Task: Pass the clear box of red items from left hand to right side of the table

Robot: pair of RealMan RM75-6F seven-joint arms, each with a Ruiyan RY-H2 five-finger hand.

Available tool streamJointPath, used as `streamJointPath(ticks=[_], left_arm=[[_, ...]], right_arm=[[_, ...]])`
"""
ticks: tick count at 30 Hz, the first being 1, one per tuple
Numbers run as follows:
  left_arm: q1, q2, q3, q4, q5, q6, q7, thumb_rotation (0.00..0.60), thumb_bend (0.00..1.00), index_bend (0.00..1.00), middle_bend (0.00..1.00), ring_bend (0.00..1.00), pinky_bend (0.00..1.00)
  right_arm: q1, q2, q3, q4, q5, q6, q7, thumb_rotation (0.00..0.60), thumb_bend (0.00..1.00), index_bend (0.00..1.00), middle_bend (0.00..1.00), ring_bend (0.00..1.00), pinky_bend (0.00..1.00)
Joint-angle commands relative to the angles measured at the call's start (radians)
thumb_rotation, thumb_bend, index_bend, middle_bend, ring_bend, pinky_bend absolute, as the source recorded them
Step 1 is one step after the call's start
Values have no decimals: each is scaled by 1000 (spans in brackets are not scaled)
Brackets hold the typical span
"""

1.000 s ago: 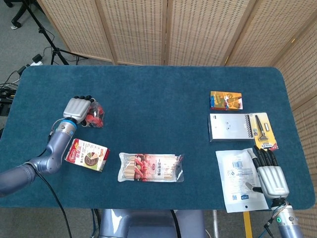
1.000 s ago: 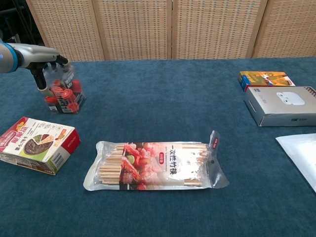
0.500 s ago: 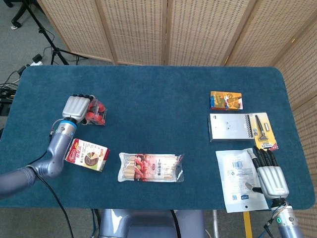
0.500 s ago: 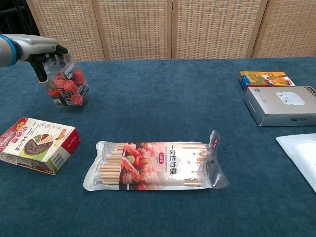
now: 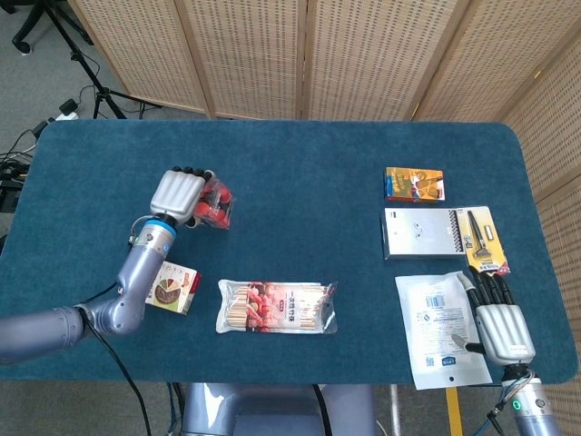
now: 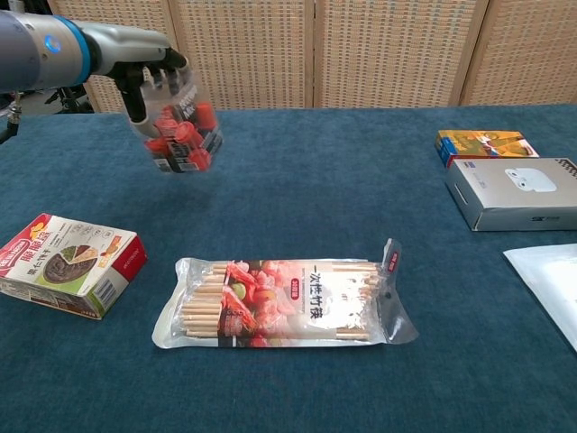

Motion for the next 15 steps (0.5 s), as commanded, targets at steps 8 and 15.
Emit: streamJointPath(ticks=[8,15], left_arm=[[-120,-157,-49,29,-149,60,96,600,434,690,331,266,283],[-160,-226,-78,80,-205,90,121,600,433,690,331,266,283]], right_arm=[[-2,20,1,2,3,-2,57,600,90,0,0,0,0],[1,26,-1,8,3,-12,81,600,91,0,0,0,0]])
